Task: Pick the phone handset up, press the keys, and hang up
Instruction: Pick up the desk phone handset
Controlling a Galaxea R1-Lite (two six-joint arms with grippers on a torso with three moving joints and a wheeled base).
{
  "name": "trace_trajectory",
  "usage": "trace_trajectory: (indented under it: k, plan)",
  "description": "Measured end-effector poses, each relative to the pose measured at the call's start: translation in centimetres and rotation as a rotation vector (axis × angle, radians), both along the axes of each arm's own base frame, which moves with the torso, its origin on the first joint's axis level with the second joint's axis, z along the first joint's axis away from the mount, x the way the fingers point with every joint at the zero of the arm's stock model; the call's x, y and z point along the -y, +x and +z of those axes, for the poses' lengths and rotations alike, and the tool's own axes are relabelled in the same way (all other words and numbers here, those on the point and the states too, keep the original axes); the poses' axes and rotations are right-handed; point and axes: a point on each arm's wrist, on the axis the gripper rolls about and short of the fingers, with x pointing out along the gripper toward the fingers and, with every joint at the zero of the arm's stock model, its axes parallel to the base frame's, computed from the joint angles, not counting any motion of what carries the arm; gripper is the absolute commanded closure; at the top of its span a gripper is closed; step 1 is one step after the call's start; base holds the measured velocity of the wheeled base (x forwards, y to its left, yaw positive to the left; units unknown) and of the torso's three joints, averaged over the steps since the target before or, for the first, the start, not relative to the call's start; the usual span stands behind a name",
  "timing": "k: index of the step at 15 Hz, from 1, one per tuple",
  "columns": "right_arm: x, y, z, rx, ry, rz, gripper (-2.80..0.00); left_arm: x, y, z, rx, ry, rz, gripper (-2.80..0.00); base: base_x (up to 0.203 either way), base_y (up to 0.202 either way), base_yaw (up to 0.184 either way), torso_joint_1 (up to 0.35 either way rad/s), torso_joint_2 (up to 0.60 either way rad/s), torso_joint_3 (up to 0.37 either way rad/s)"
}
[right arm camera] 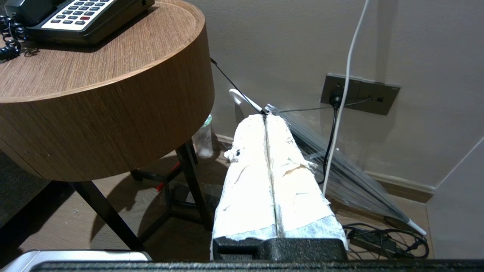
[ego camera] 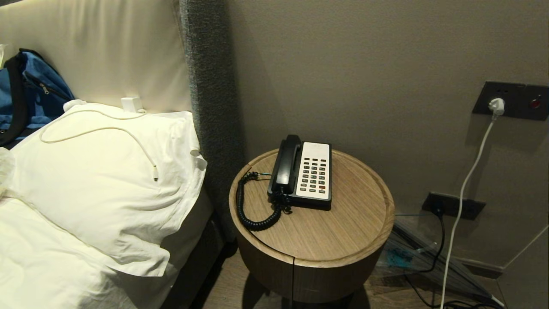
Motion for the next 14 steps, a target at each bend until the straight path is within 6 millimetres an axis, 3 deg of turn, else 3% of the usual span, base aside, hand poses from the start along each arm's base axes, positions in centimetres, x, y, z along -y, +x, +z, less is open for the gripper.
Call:
trace_trajectory:
  k: [14]
  plan:
    - [0.0, 0.0, 0.0, 0.0, 0.0, 0.0, 0.0, 0.0, 0.0, 0.01, 0.001, 0.006, 0.001, 0.0, 0.0, 0.0, 0.0, 0.0, 0.0, 0.0]
